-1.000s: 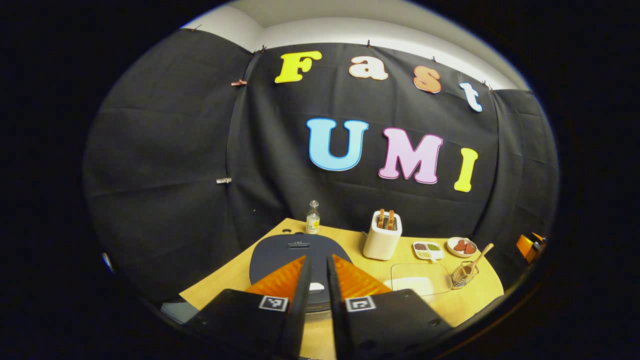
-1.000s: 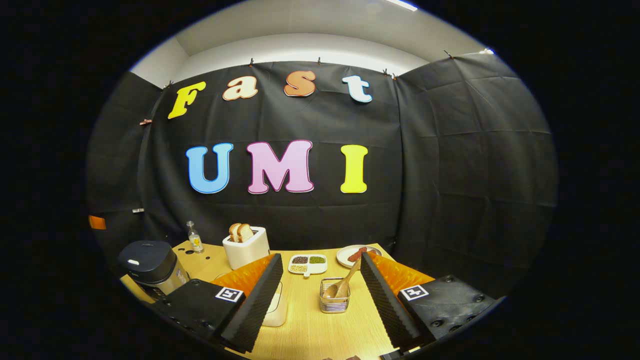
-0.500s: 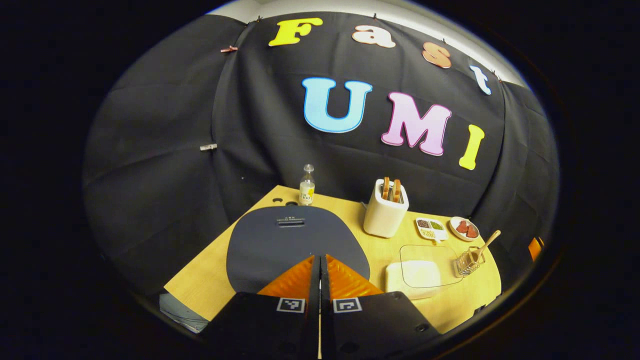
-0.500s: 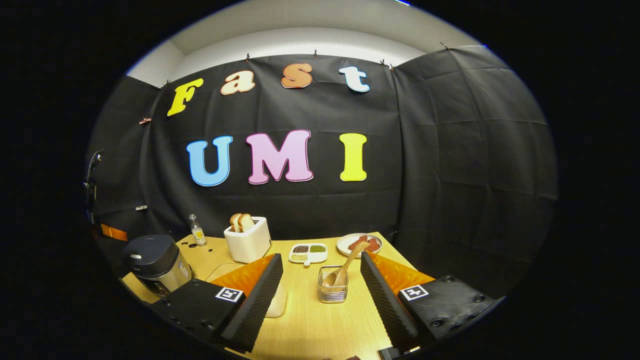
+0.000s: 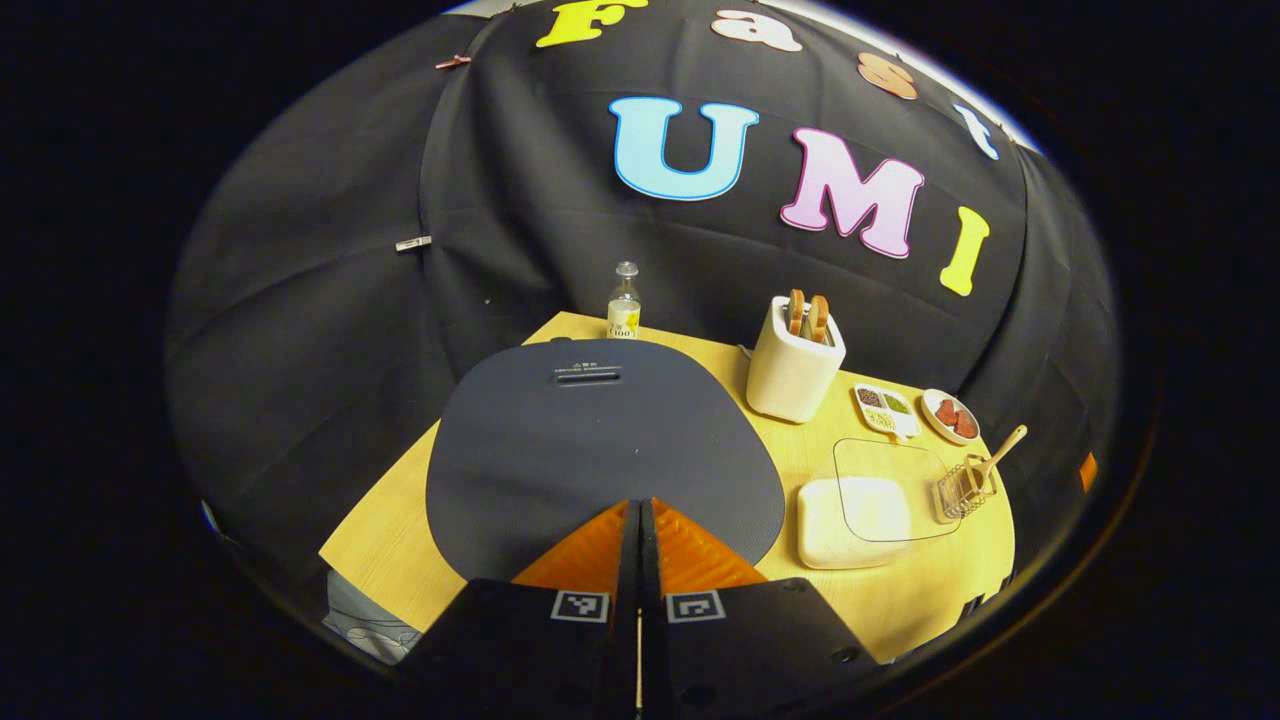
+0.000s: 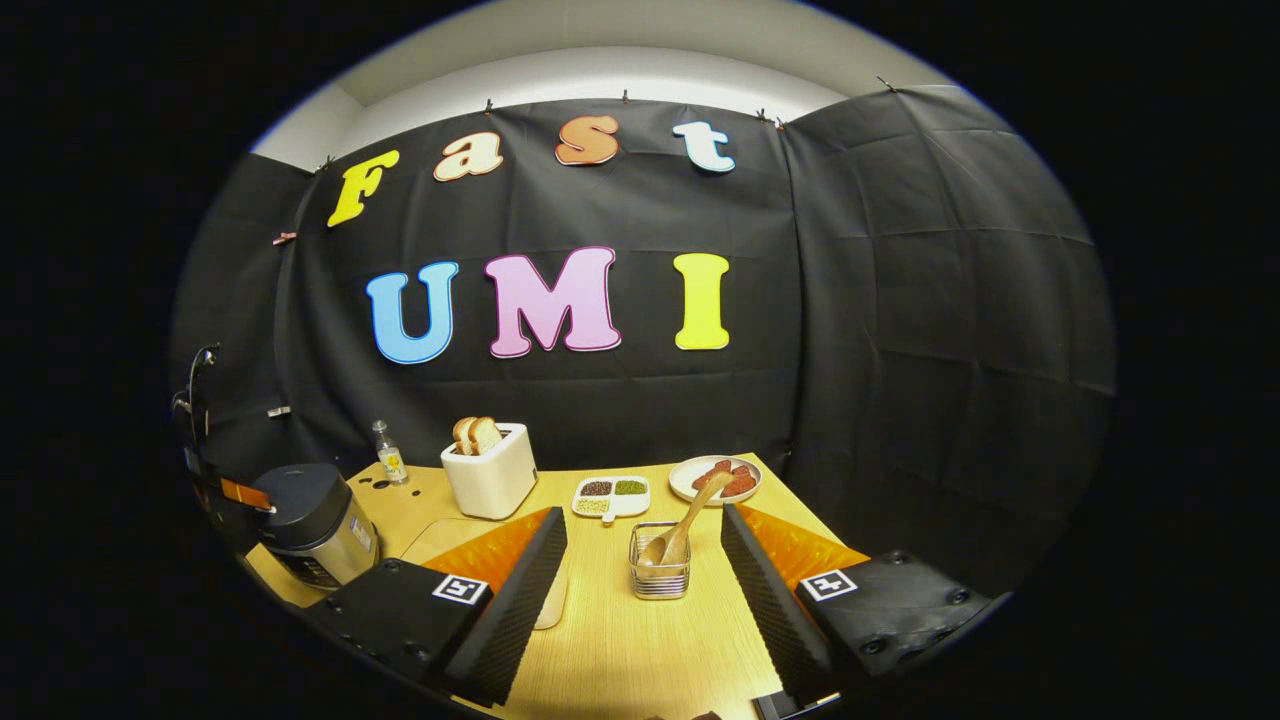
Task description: Close the left gripper, press the button to open the rice cooker; take a wooden spoon from the chopstick holder with the right hand, scoop a spoonful of rice and pour it into the rice cooker, then put the wooden spoon back into the chopstick holder.
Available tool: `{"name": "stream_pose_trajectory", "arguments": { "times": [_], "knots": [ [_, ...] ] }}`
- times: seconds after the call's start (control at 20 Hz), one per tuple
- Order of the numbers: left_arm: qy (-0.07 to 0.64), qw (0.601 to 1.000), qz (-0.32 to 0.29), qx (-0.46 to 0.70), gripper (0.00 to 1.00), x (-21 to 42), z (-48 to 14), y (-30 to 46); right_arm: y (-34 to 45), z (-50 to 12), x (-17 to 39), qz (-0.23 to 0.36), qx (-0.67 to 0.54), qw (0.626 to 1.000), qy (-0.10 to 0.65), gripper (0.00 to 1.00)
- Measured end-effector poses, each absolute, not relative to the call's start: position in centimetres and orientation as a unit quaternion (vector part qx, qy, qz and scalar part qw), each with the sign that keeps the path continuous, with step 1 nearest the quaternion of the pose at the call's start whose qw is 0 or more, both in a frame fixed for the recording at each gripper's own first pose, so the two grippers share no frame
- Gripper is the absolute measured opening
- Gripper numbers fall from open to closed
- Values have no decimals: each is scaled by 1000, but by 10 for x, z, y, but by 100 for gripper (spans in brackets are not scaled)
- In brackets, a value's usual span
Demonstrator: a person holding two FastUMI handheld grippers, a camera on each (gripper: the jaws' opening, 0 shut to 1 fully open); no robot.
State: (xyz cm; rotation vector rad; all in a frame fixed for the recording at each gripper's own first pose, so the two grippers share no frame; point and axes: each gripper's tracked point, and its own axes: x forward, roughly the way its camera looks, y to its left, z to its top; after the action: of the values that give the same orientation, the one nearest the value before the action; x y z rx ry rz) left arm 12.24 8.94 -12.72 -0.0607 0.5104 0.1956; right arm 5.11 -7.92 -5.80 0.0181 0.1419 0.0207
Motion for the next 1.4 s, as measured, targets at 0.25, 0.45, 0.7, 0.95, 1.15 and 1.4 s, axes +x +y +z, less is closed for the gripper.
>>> {"name": "stream_pose_trajectory", "arguments": {
  "times": [0.25, 0.45, 0.7, 0.95, 1.15, 1.4],
  "knots": [
    [253, 960, 119, -11, 7, 123, -131, 90, -76, -62, 58, 13, 9, 997, 78, 97],
    [238, 964, 117, -24, 7, 121, -131, 90, -78, -66, 62, 10, 10, 997, 81, 97],
    [176, 978, 110, 11, 6, 119, -94, 88, -89, -70, 68, -7, 18, 996, 88, 97],
    [29, 989, 137, 35, 7, 101, 23, 78, -101, -75, 79, -22, 23, 995, 99, 97],
    [13, 991, 126, 29, 8, 93, 28, 58, -110, -77, 97, -34, 42, 993, 107, 97],
    [36, 994, 103, 32, 41, 77, 7, 28, -120, -78, 118, -47, 60, 991, 108, 97]
  ]
}}
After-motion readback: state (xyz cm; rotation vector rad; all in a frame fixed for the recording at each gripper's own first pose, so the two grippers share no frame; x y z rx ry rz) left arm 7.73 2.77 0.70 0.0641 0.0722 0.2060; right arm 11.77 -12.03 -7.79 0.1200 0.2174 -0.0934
